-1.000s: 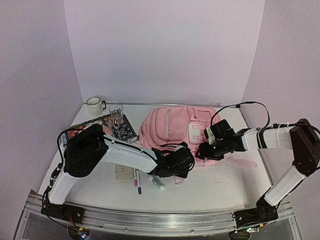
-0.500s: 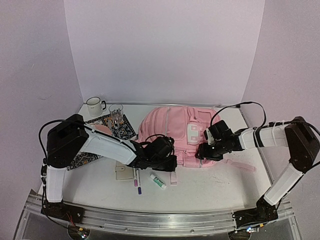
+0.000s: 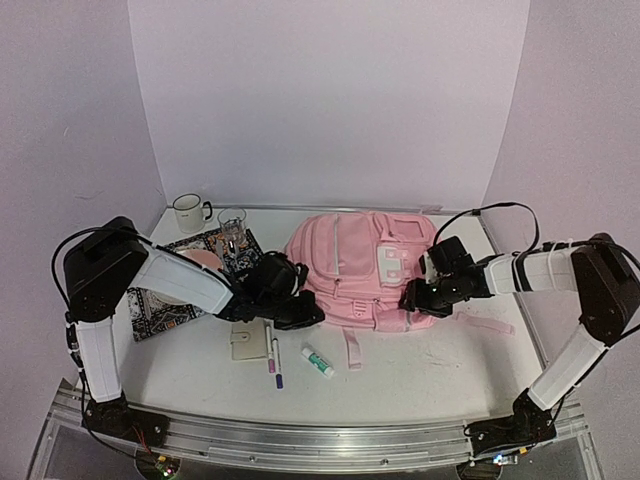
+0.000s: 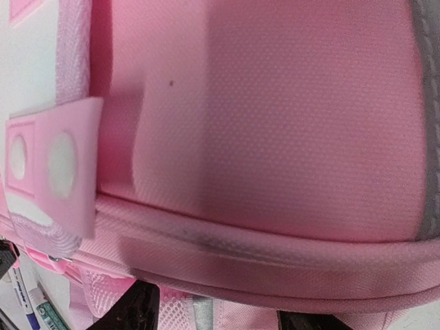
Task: Pack the student bag
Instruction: Zip the largest pocket of the bag in the student bag, then hold the student bag at the center of the board.
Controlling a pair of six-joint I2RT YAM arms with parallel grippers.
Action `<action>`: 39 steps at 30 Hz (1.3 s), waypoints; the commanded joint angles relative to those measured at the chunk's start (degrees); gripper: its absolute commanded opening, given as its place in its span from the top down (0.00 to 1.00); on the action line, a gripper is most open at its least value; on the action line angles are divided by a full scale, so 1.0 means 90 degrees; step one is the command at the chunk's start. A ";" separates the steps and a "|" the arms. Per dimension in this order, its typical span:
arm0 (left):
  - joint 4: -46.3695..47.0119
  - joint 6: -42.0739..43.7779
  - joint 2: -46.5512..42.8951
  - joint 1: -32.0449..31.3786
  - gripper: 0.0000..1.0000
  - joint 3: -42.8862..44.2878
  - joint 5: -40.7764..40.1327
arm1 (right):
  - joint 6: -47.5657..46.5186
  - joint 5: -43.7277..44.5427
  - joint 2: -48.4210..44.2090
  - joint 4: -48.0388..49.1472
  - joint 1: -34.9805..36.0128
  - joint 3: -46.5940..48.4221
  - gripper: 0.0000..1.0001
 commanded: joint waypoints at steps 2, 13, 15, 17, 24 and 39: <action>-0.0382 -0.0027 -0.0417 0.0693 1.00 -0.0466 -0.0068 | -0.0059 0.0986 -0.0213 -0.0854 -0.0416 -0.0326 0.42; -0.0043 0.0037 -0.0080 0.0362 1.00 0.0095 0.1334 | -0.1583 0.1025 -0.1359 -0.0624 0.0860 -0.0015 0.28; -0.0028 0.0023 -0.0105 0.0283 1.00 0.0242 0.1501 | -0.1959 0.0938 -0.1420 -0.0455 0.1216 0.0036 0.28; -0.0015 0.0006 -0.0147 0.0223 1.00 0.0373 0.1655 | -0.2342 0.0760 -0.1376 -0.0180 0.1580 0.0046 0.29; 0.0035 -0.0095 -0.0284 0.0088 1.00 0.0662 0.1994 | -0.3266 0.0473 -0.0831 0.0790 0.2391 0.0026 0.32; 0.0250 -0.0298 -0.0403 -0.0120 1.00 0.0930 0.2534 | -0.3978 0.1696 0.0580 0.1655 0.2770 0.0390 0.57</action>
